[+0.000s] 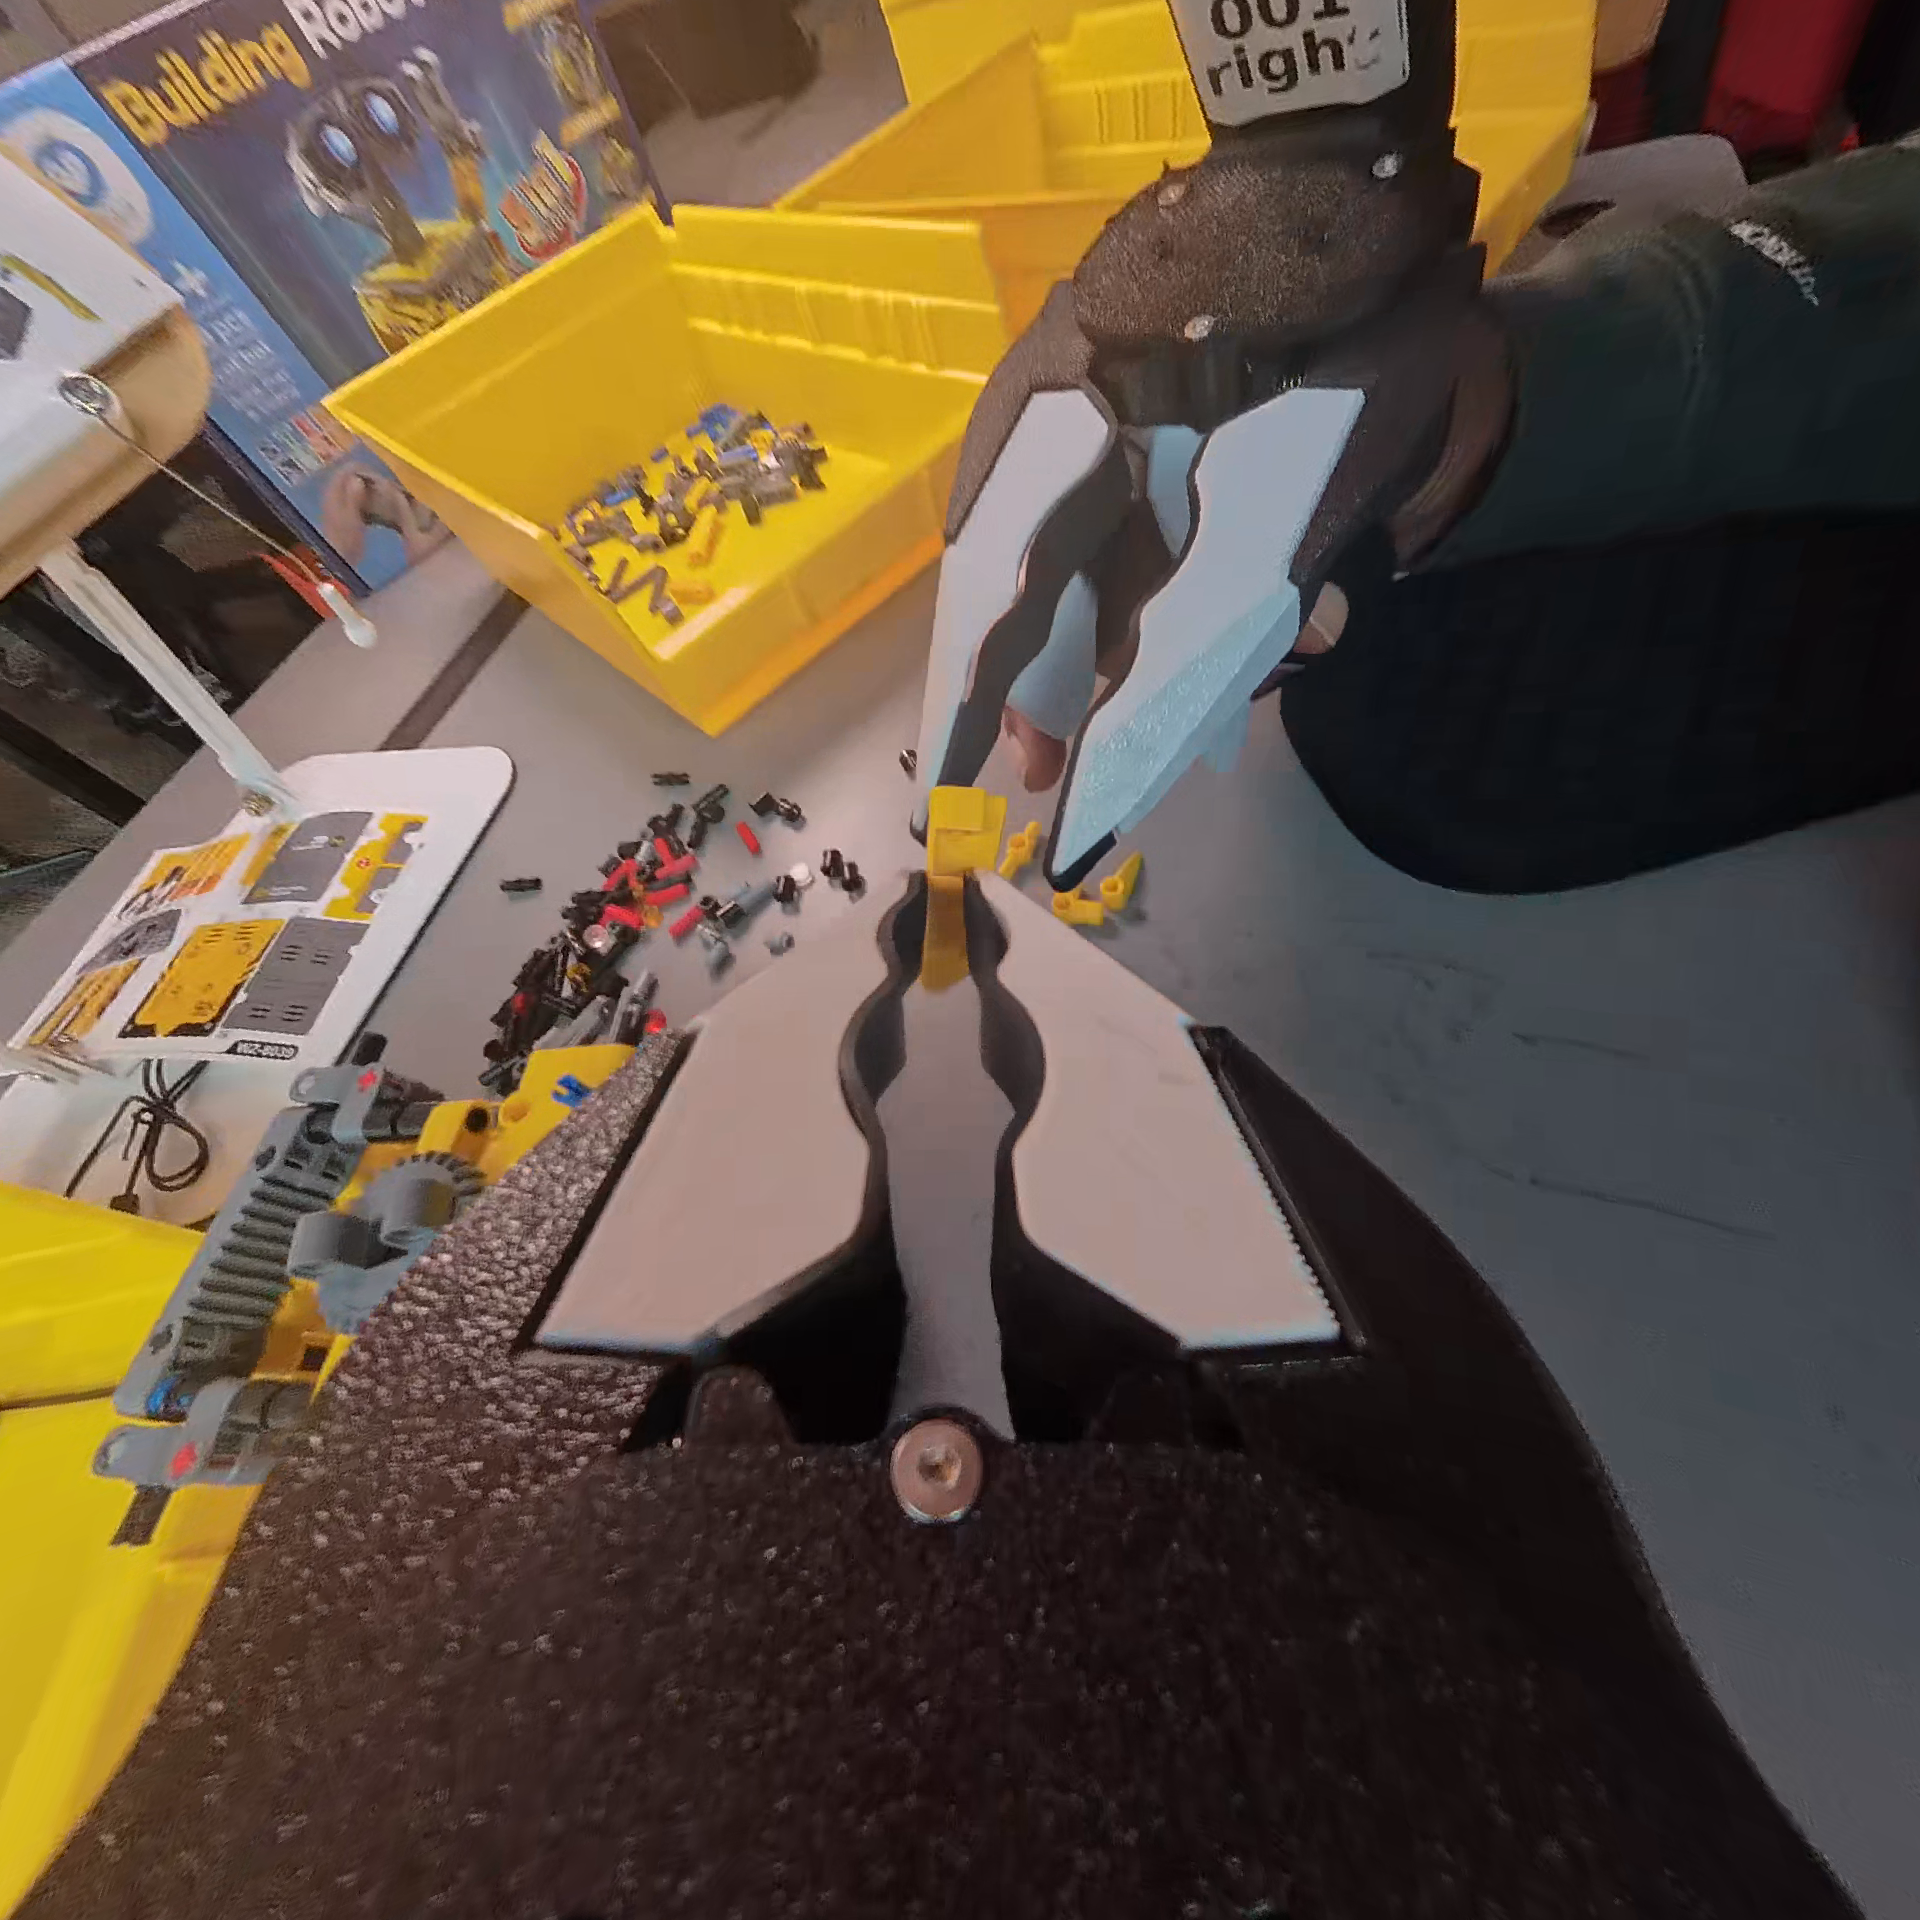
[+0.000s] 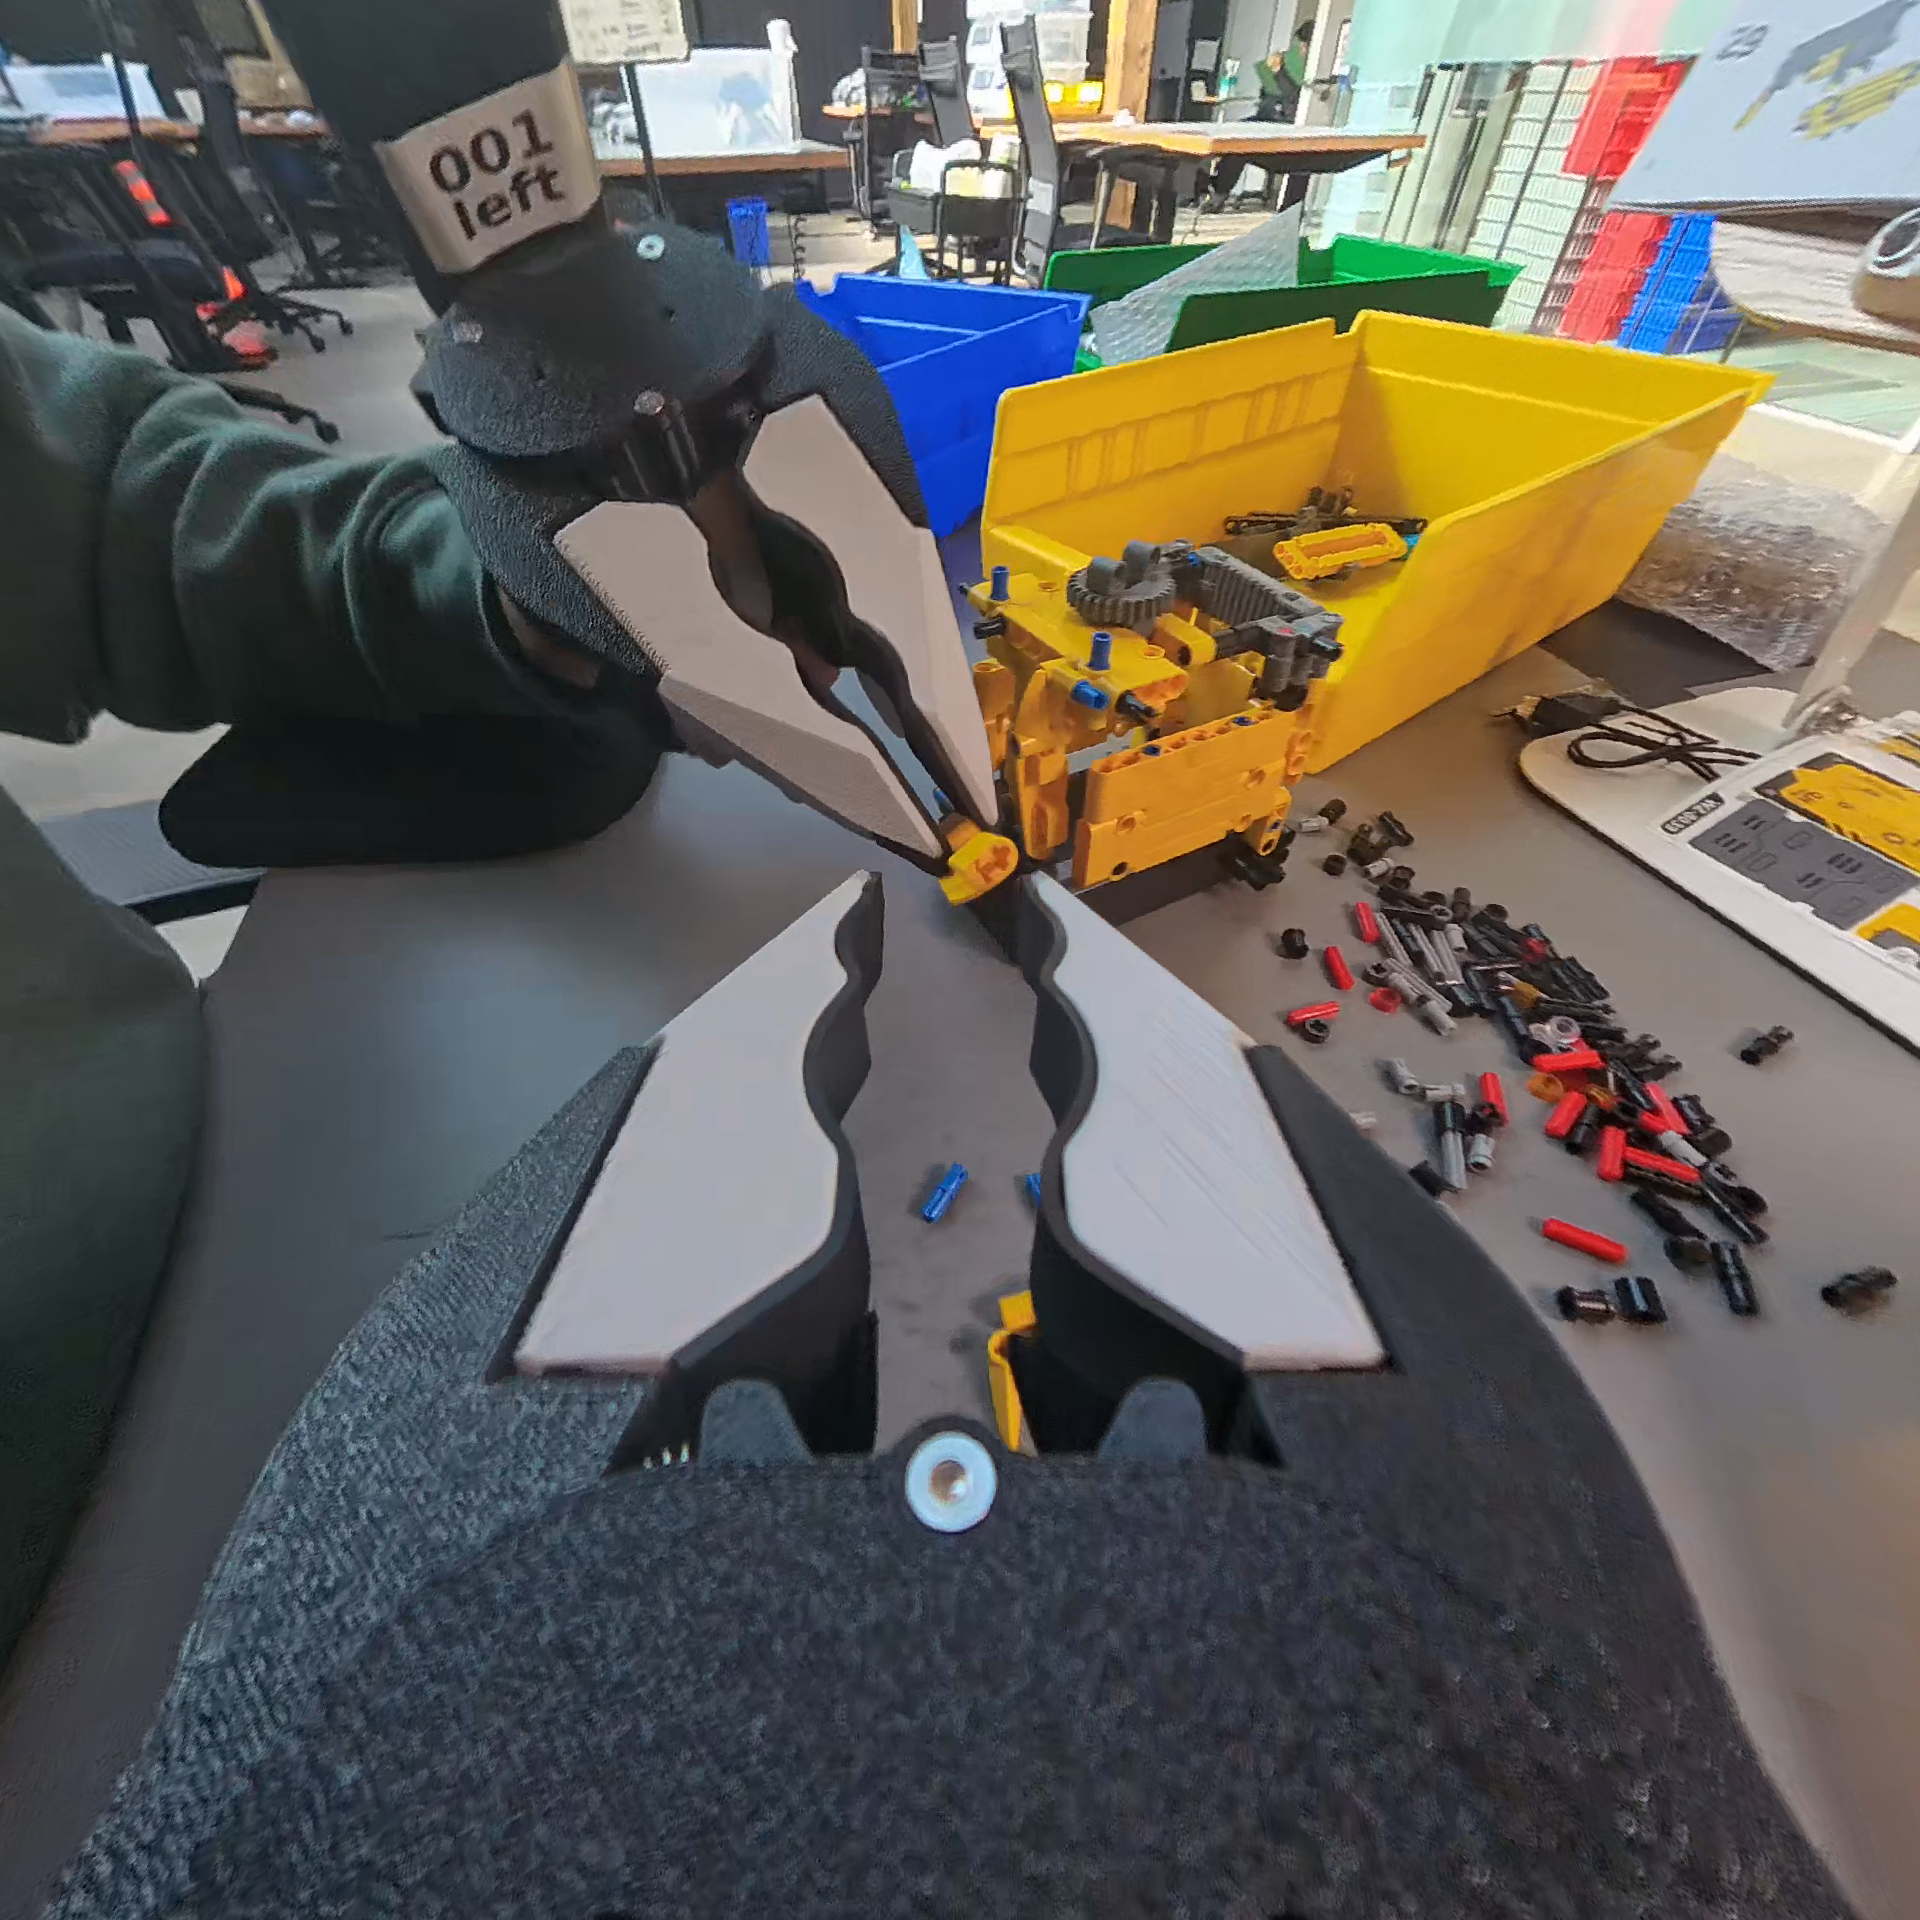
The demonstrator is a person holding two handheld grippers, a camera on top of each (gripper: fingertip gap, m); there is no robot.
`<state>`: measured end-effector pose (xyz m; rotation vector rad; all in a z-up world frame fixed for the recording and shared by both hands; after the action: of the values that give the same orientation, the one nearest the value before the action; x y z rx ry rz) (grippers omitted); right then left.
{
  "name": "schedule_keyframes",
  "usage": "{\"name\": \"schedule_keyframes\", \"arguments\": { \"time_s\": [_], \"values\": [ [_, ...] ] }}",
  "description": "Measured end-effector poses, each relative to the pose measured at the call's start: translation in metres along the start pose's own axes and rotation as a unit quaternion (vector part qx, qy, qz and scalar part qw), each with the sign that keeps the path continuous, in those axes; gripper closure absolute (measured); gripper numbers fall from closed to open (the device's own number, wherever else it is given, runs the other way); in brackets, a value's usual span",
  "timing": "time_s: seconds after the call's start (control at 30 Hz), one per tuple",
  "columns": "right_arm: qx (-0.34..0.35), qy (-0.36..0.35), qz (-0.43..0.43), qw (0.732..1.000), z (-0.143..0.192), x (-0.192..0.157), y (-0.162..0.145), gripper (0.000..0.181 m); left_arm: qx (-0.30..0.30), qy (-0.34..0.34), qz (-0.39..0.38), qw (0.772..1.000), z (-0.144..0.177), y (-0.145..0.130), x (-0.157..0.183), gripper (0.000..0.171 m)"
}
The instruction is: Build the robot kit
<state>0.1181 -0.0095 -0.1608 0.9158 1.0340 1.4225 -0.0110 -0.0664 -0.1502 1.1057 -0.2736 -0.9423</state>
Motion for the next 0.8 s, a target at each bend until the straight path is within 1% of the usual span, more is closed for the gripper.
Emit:
{"name": "schedule_keyframes", "arguments": {
  "time_s": [0.1,0.17,0.2,0.3,0.37,0.43,0.47,0.5,0.53,0.57,0.63,0.67,0.7,0.8],
  "values": [
    [0.004,0.003,-0.035,0.999,0.001,0.007,-0.002,0.165,0.036,0.022,0.014,0.999,-0.006,-0.006,0.004,0.165],
    [0.003,0.015,-0.041,0.999,-0.001,0.007,-0.003,0.172,0.042,0.036,0.007,0.998,-0.006,-0.01,0.009,0.165],
    [0.001,0.019,-0.041,0.999,-0.002,0.007,-0.003,0.172,0.046,0.041,0.005,0.998,-0.005,-0.012,0.01,0.166],
    [-0.006,0.026,-0.038,0.999,-0.004,0.006,-0.005,0.172,0.045,0.03,0.014,0.998,-0.006,-0.016,0.01,0.165],
    [-0.008,0.037,-0.028,0.999,-0.004,0.005,-0.007,0.173,0.052,-0.009,0.044,0.998,-0.007,-0.018,0.009,0.165],
    [0.006,0.062,-0.015,0.998,-0.002,0.001,-0.005,0.173,0.079,-0.08,0.092,0.989,-0.003,-0.02,0.008,0.164],
    [0.017,0.074,-0.008,0.997,-0.001,-0.002,-0.004,0.173,0.09,-0.13,0.118,0.98,-0.002,-0.02,0.008,0.154],
    [0.026,0.086,0.001,0.996,0.0,-0.005,-0.002,0.173,0.098,-0.179,0.144,0.968,0.0,-0.021,0.008,0.149],
    [0.032,0.1,0.007,0.994,0.0,-0.008,-0.001,0.173,0.101,-0.22,0.164,0.956,0.001,-0.021,0.008,0.147],
    [0.038,0.112,0.01,0.993,0.0,-0.01,-0.001,0.173,0.102,-0.245,0.176,0.948,0.002,-0.022,0.008,0.147],
    [0.043,0.134,0.014,0.99,-0.001,-0.015,0.0,0.173,0.106,-0.261,0.183,0.942,0.003,-0.022,0.008,0.154],
    [0.043,0.144,0.018,0.989,-0.001,-0.017,0.001,0.173,0.111,-0.277,0.18,0.937,0.005,-0.022,0.01,0.161],
    [0.044,0.152,0.021,0.987,-0.002,-0.019,0.001,0.174,0.111,-0.285,0.178,0.935,0.005,-0.021,0.011,0.163],
    [0.039,0.144,0.026,0.988,-0.004,-0.02,0.001,0.175,0.098,-0.274,0.166,0.942,0.004,-0.022,0.013,0.165]
  ]
}}
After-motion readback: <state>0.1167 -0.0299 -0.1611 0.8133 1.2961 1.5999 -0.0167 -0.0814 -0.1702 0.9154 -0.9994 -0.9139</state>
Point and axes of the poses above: each gripper's, where its closed fingertips meet, z back along the fingers, y out of its top, x = y × z across the jaws, the point moved 8 cm from there along z, back along the fingers, and after that the axes turned 5 degrees about -x, right-handed, at the moved point
